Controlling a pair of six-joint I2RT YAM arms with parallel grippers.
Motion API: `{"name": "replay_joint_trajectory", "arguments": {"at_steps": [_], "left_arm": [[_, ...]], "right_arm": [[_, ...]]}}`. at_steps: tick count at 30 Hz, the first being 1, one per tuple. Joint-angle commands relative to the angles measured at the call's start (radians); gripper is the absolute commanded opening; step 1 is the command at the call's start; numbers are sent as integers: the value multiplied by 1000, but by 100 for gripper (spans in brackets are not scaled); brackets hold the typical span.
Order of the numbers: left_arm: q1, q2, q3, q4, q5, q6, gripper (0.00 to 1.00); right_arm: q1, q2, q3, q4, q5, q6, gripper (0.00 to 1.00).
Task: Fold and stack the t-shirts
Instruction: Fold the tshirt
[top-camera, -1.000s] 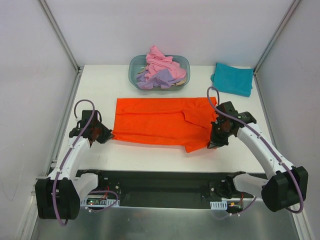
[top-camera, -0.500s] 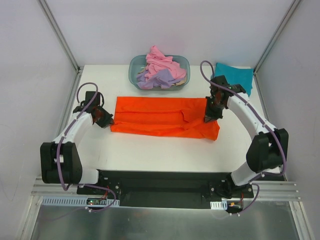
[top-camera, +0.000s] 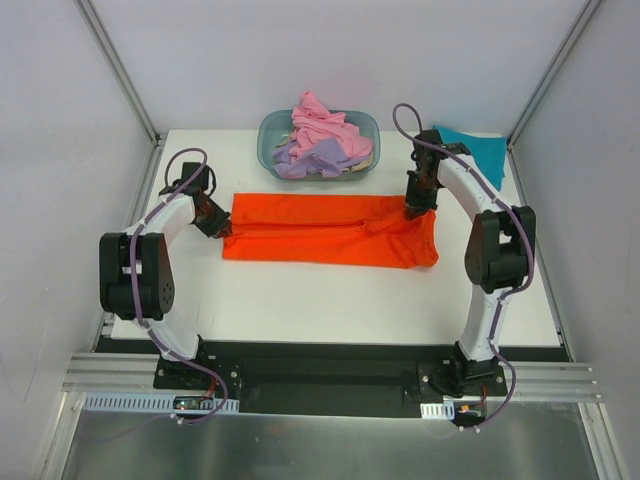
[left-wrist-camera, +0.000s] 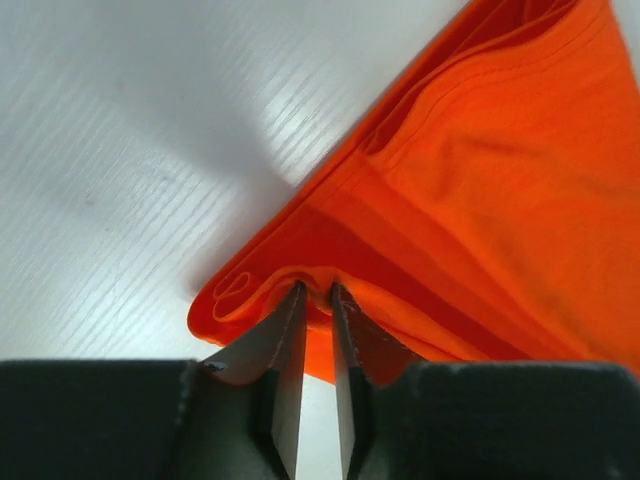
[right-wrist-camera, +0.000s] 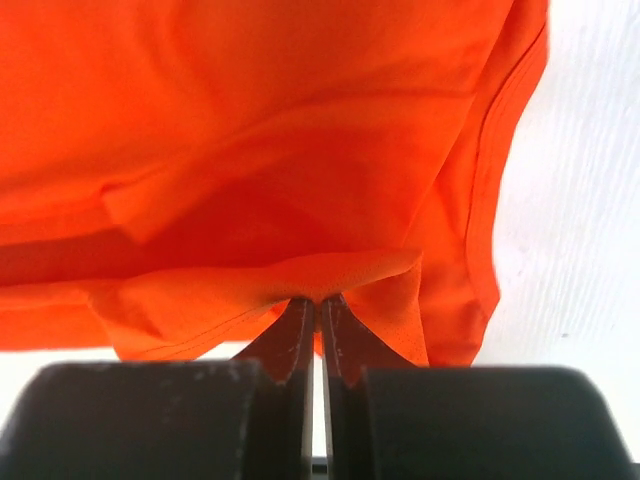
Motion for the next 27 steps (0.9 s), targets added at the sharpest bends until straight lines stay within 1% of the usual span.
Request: {"name": "replay_joint_trajectory", "arguments": {"at_steps": [1,2,3,4,5,6,7,8,9,10,11,12,13,14,15,16,17,18,19,21,24,27], "left_arm": [[-8,64,95,-5,-9,77,24],[-8,71,100,-5,-7,80,45],[-8,71,99,-5,-10,83,65],[-8,66,99,-5,-16,84,80],[-8,59,99,-5,-26,84,95],[-8,40,100,-5,-27,91,99],[-8,31,102,-5,-29,92,99],[-8,19,106,-5,-26,92,99],[-8,-3,109,-5,-15,92,99],[-8,-14,111,-5,-7,92,99],[-10,-23,117,-5,3,92,99],[-13,-41,118,-3,20,91,99],[-17,-49,120,-5,23,91,99],[-22,-55,129,-2,31,97,99],[-28,-58,134,-3,52,100,99],[-45,-55,140,3,62,101,99],[-56,-52,157,5,68,109,99],[-69,-34,167,8,71,112,99],[-91,-20,181,9,82,115,99],[-109,38,227,15,98,124,99],[-129,138,292,23,143,124,99],[-139,215,315,25,184,114,99]], "right_arm": [[-33,64,96,-11,51,-14,3],[-37,84,104,-5,47,-16,8],[-40,91,115,-6,48,-17,12],[-42,102,142,-11,50,-17,17],[-47,110,156,-29,50,-19,31],[-47,116,168,-35,53,-19,40],[-48,116,179,-38,53,-25,45],[-50,110,188,-48,56,-25,80],[-48,89,185,-46,53,-33,87],[-47,75,181,-46,47,-37,99],[-48,56,156,-38,44,-37,100],[-47,17,136,-32,39,-39,97],[-47,-12,113,-25,19,-45,97],[-45,-40,39,4,-16,-46,97],[-47,-68,-2,26,-39,-43,97],[-45,-126,-51,49,-105,-39,97],[-44,-149,-94,98,-140,-33,97],[-43,-172,-178,119,-172,-25,97],[-37,-200,-209,148,-224,-14,97],[-31,-218,-284,158,-234,7,97],[-27,-223,-348,175,-237,35,97],[-34,-185,-352,181,-208,41,97]]}}
